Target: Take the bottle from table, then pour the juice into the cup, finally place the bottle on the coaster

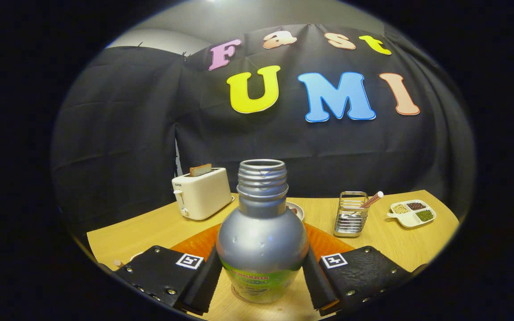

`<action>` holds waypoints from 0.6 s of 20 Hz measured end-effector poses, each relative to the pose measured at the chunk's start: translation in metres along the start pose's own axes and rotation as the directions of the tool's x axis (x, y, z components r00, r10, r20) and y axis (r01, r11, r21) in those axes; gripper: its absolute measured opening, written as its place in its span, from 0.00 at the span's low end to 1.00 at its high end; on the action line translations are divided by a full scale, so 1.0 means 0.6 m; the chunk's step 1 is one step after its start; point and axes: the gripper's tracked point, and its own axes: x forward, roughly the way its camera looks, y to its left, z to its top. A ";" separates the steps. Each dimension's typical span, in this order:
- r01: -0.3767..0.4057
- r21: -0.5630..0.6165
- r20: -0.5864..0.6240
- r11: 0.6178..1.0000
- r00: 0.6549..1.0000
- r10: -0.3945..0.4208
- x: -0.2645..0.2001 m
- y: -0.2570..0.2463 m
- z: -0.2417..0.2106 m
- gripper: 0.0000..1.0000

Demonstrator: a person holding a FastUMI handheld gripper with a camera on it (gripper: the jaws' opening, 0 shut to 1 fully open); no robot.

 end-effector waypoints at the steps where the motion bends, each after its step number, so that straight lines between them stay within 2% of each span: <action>1: -0.001 -0.005 -0.004 1.000 1.000 0.001 0.004 0.004 -0.006 0.81; 9: -0.015 -0.039 0.002 0.999 1.000 0.016 0.039 0.026 -0.038 0.81; 12: 0.013 -0.093 -0.006 0.996 1.000 -0.014 0.046 0.016 -0.057 0.82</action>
